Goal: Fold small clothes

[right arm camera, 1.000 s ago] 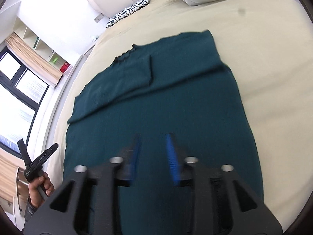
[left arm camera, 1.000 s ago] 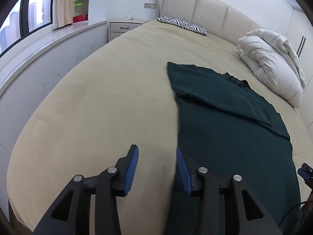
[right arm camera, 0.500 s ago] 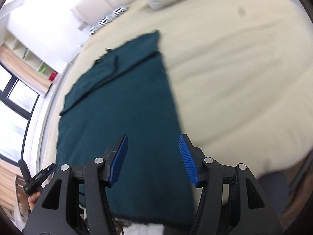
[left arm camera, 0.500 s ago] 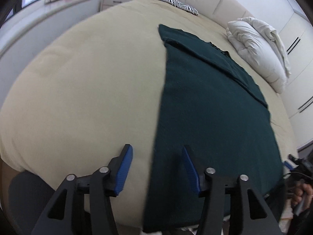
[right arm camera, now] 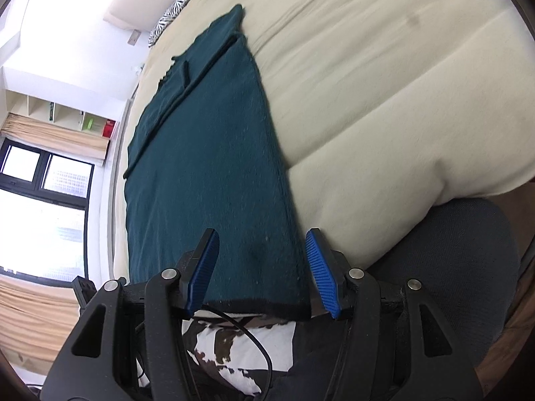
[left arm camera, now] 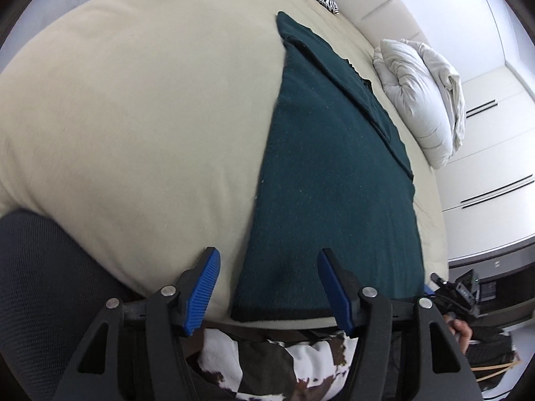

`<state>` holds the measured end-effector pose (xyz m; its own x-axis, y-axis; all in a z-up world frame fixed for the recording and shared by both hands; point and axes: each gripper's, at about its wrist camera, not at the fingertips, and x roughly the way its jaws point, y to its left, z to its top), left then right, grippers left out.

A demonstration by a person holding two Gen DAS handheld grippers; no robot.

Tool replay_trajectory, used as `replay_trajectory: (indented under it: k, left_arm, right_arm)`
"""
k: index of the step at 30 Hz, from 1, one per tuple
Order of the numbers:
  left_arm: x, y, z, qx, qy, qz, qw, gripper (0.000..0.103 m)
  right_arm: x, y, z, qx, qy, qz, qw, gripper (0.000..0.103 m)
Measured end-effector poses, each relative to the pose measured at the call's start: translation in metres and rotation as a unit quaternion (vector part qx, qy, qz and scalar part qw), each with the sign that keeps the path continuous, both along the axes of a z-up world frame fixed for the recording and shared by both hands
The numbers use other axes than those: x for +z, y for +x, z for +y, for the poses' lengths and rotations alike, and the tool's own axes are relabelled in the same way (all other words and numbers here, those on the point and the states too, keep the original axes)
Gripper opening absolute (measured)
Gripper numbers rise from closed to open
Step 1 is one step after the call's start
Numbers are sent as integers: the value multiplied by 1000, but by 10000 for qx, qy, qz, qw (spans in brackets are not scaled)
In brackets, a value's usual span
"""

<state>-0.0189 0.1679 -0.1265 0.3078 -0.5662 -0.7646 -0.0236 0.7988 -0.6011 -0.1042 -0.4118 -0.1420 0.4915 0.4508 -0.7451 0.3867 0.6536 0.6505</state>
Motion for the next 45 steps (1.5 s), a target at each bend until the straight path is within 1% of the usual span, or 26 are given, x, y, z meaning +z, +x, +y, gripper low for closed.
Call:
replay_trajectory:
  k: [2,8,11,13,14,16,17,19,22,25,27,30,32,34,36,39,41,45]
  left_arm:
    - [-3,-1,3,-48,-127,37,9999,64]
    - [-5,-2,-7,-249,-136,67,9996,64]
    - [-5,-1,-5,-193,-227,67,9995,59]
    - [-6,-2,-2,-153,-226,87,9996,47]
    - [-7,-2,-1,-141,-212,104,9996,44]
    - [-8,-3,-1,-116,-197,115,9997,34]
    - [-8,-3,-1,-110,-187,124,9997,31]
    - [-9,-3,-2,-106,-180,143,9997,18]
    - [-9,-4,-5,-130,-163,147,9997,9]
    - [-7,-6,-7,-193,-101,95,9997,8]
    - [-6,-7,-8,-222,-83,67,9997,8]
    - [-5,-7,-8,-239,-50,27,9997,7]
    - [-4,-7,-8,-243,-24,1,9997,7]
    - [-1,-7,-8,-255,-7,-45,9997,7]
    - [3,-8,-9,-270,12,-129,9996,6]
    - [15,-10,-8,-256,-26,-370,9990,6]
    - [23,-12,-6,-223,-96,-487,9985,6]
    - [31,-18,0,-160,-244,-584,9979,6]
  right_arm:
    - [1,4,7,30,-16,6,10000,53]
    - [0,1,10,-16,102,10,9999,52]
    - [1,-1,8,-69,89,41,9999,52]
    - [2,-3,5,-112,75,70,9999,52]
    - [2,-4,5,-126,67,103,9998,52]
    - [2,-4,4,-123,60,147,9998,52]
    - [1,-3,5,-95,50,179,9998,52]
    - [0,-3,6,-39,11,233,9997,52]
    - [-3,-2,8,39,5,308,9995,50]
    - [-4,-2,9,64,-8,343,9994,46]
    - [-6,-4,8,73,-13,376,9993,39]
    - [-10,-6,6,52,24,419,9991,31]
    - [-12,-7,4,19,62,436,9990,27]
    - [-14,-7,3,24,40,450,9990,21]
    - [-13,-8,2,32,-13,443,9990,7]
    - [-6,-11,3,59,-161,277,9995,6]
    - [4,-15,3,73,-205,67,9997,6]
    - [29,-26,-5,-33,-208,-345,9992,5]
